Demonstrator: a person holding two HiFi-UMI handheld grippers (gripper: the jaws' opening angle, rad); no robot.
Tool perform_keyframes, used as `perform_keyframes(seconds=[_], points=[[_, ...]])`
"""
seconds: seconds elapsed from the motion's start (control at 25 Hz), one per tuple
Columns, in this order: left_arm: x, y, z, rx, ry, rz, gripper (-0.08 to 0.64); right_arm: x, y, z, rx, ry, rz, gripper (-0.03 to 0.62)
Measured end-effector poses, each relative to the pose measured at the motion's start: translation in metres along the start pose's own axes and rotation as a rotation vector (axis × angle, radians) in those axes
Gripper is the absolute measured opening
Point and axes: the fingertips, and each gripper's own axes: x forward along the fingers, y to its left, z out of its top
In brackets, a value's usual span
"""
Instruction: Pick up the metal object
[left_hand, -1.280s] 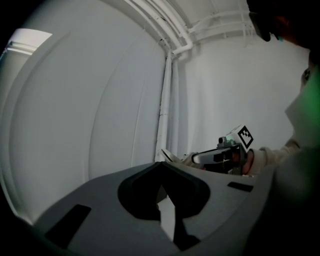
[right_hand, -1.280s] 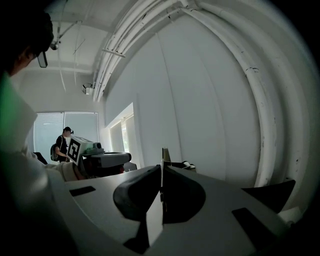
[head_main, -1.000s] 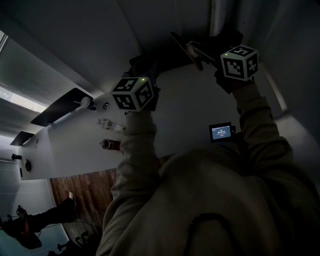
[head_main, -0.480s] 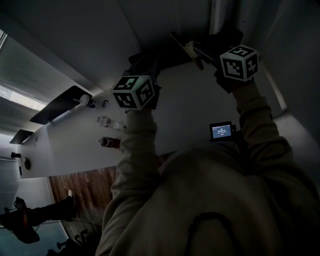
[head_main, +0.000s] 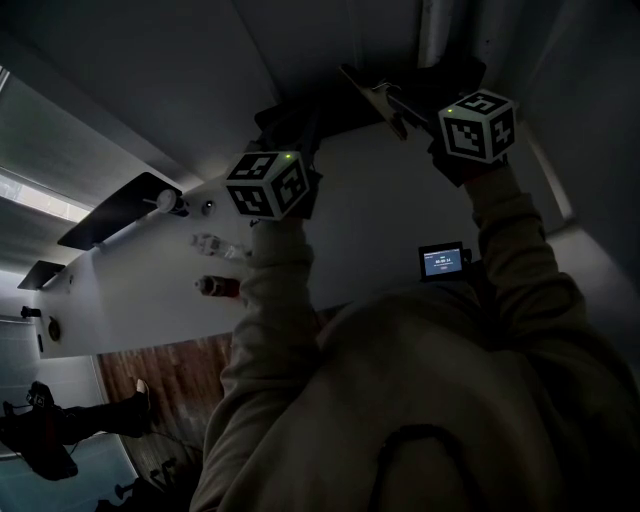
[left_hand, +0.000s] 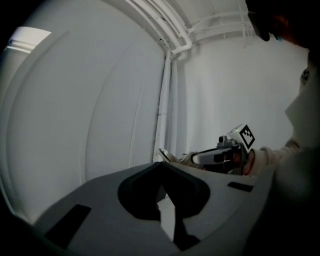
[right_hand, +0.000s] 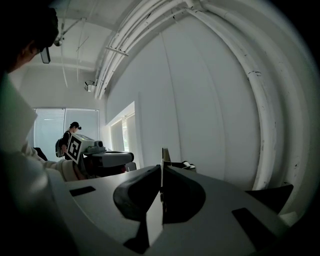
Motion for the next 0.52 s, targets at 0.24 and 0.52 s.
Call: perform_keyframes(seconds=[0.24,0.52], points=[[0.0016,-0.0009,-0.0017,0.005,0.001,-0.004,0.005,0.0014,-0.0014,0.0003,-0.007,0.002,0.004,0.023],[0.0061,-0.0015,-0.0007,0.01,0.004,-0.011,0.005,0.0033,-0.0039,-0.0001,-0.011,0.007,0.006,0.023]])
